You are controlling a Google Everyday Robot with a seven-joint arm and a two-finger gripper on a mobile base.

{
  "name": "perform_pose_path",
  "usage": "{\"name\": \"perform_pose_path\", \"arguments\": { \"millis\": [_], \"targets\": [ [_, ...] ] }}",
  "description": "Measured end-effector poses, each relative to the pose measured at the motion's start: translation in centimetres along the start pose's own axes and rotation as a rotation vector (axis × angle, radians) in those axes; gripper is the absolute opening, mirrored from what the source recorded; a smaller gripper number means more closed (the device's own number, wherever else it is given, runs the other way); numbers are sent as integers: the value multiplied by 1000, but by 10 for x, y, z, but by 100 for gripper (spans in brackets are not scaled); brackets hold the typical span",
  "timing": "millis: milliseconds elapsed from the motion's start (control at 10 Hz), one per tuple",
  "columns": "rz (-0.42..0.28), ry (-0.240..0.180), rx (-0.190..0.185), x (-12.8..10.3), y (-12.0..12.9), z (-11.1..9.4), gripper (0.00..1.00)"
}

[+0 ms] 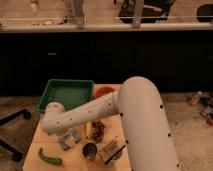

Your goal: Wipe table surface with sponge

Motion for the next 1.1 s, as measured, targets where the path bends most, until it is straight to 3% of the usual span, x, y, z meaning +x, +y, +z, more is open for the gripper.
{"name": "perform_pose_path", "arguments": {
  "millis": [200, 600, 1100],
  "targets": [
    [-38, 22, 4, -10, 6, -2, 0],
    [-140, 42, 45, -62, 33, -16, 0],
    [-159, 59, 59, -55, 17, -18, 0]
  ]
}}
